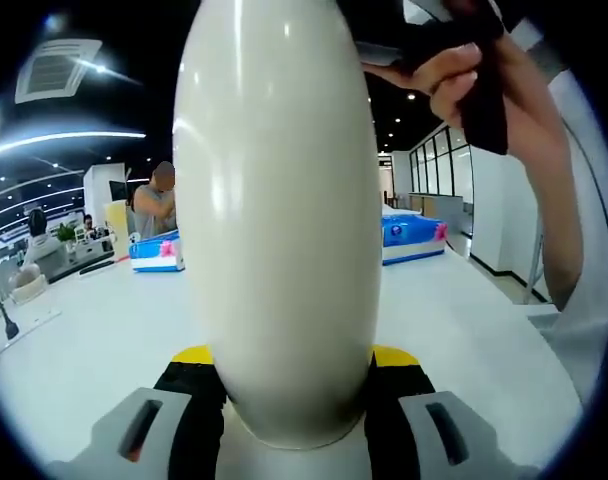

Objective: Grasp the water cup twist off the cup lid place the cup lid on the table

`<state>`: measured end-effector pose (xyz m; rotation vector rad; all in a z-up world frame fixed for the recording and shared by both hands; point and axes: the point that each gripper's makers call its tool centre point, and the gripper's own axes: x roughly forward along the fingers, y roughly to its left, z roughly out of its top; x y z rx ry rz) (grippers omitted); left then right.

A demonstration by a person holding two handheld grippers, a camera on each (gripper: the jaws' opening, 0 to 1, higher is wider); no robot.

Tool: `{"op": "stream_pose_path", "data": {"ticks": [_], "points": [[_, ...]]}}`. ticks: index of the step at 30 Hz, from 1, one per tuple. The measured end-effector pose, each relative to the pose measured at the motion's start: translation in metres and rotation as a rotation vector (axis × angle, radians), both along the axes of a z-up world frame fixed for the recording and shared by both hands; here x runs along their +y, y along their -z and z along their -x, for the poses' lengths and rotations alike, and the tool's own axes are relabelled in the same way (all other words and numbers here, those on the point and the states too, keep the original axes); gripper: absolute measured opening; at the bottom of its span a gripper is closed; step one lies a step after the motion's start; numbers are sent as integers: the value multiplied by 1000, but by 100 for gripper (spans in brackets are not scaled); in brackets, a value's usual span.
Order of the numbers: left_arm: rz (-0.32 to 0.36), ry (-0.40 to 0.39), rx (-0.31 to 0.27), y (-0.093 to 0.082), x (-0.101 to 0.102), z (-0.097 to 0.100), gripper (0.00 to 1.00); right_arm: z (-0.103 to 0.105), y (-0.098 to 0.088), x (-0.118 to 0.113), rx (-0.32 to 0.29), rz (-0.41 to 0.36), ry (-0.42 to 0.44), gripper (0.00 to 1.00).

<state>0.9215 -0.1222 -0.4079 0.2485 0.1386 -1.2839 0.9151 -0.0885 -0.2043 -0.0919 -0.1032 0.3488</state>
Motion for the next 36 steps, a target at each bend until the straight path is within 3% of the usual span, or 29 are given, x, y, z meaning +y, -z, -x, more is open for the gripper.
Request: {"op": "stream_pose_path", "data": {"ticks": [15, 36], "points": [[2, -1, 2, 0, -1, 0, 55, -1, 0, 7, 28, -7, -248, 46], [4, 2, 0, 0, -1, 1, 55, 2, 0, 18, -2, 5, -542, 46]]}}
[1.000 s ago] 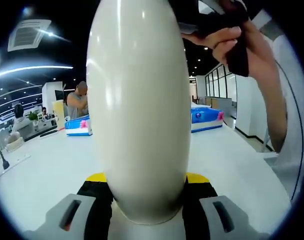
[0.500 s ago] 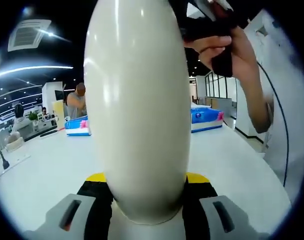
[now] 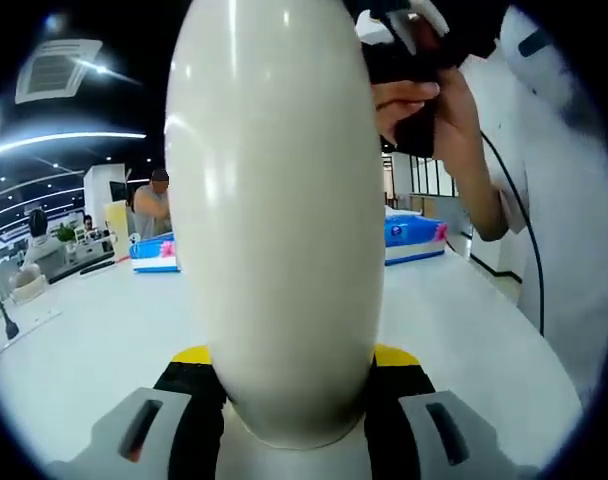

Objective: Grasp the water cup twist off the cup lid place the cup lid on the table

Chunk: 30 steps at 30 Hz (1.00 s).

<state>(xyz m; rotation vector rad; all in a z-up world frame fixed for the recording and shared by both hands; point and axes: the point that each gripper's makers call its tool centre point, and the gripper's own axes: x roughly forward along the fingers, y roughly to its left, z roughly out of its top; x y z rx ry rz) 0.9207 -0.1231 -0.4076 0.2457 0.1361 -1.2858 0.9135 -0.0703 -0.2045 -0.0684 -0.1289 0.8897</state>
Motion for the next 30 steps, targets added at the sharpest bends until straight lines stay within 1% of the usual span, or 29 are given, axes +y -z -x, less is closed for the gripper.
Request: {"op": "stream_pose_path", "data": {"ticks": [1, 3, 5, 10, 14, 22, 30], "points": [[0, 0, 0, 0, 0, 0, 55, 0, 0, 1, -1, 3, -19, 46], [0, 0, 0, 0, 0, 0, 55, 3, 1, 3, 9, 5, -93, 46], [0, 0, 1, 0, 1, 0, 55, 0, 1, -1, 13, 1, -111, 46], [-2, -2, 5, 1, 0, 0, 55, 0, 2, -5, 36, -22, -191, 46], [-3, 0, 4, 1, 0, 0, 55, 3, 2, -5, 28, -33, -262, 46], [-2, 0, 3, 1, 1, -1, 55, 7, 1, -2, 8, -31, -353, 46], [-2, 1, 4, 0, 1, -1, 55, 8, 1, -2, 0, -50, -417, 46]]}}
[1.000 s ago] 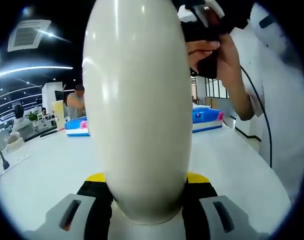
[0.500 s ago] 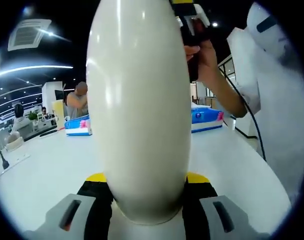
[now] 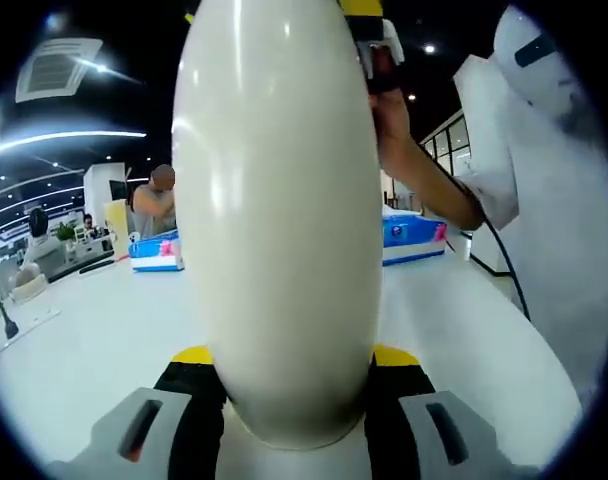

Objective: Grasp the water cup twist off the cup lid place the cup lid on the table

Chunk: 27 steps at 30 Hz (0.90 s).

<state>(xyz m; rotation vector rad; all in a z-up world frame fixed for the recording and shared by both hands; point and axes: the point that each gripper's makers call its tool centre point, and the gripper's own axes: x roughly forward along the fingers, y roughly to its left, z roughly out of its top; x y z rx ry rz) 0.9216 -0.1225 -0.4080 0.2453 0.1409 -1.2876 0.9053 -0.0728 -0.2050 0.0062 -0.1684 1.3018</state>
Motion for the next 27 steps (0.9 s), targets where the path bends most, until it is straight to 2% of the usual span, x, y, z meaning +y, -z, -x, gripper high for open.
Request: {"op": "stream_pose_path", "data": {"ticks": [10, 12, 17, 27], "points": [[-1, 6, 0, 0, 0, 1, 55, 1, 1, -1, -5, -28, -57, 47], [-2, 8, 1, 0, -1, 1, 55, 1, 5, -1, 29, -48, -73, 47], [-2, 8, 0, 0, -1, 1, 55, 2, 7, 0, 11, -52, -67, 47], [-3, 5, 4, -1, -1, 0, 55, -1, 4, 1, 22, -86, -54, 48]]}}
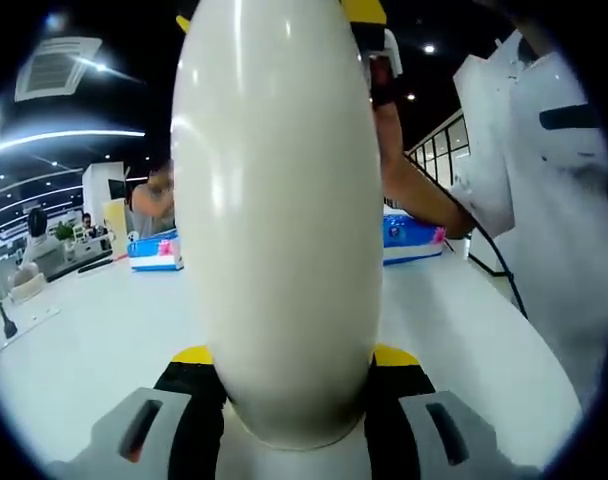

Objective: Grasp the water cup twist off the cup lid place the cup lid on the table

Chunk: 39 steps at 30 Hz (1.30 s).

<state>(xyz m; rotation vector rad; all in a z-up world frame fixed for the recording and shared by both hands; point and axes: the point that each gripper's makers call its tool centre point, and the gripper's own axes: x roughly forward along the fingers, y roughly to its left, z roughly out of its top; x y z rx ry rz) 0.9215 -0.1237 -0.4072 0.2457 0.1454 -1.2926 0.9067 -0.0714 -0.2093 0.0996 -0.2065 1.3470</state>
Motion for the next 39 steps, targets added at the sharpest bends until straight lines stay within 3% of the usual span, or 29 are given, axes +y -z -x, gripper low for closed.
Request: {"op": "stream_pose_path", "data": {"ticks": [8, 19, 24, 39], "points": [[-1, 0, 0, 0, -1, 0, 55, 1, -1, -2, -19, -2, 18, 49], [-1, 0, 0, 0, -1, 0, 55, -11, -5, -10, 26, -35, 105, 72], [-1, 0, 0, 0, -1, 0, 55, -7, -2, -3, 16, -16, 117, 73], [-1, -2, 1, 1, 0, 0, 55, -7, -16, 3, -18, 31, 109, 80]]}}
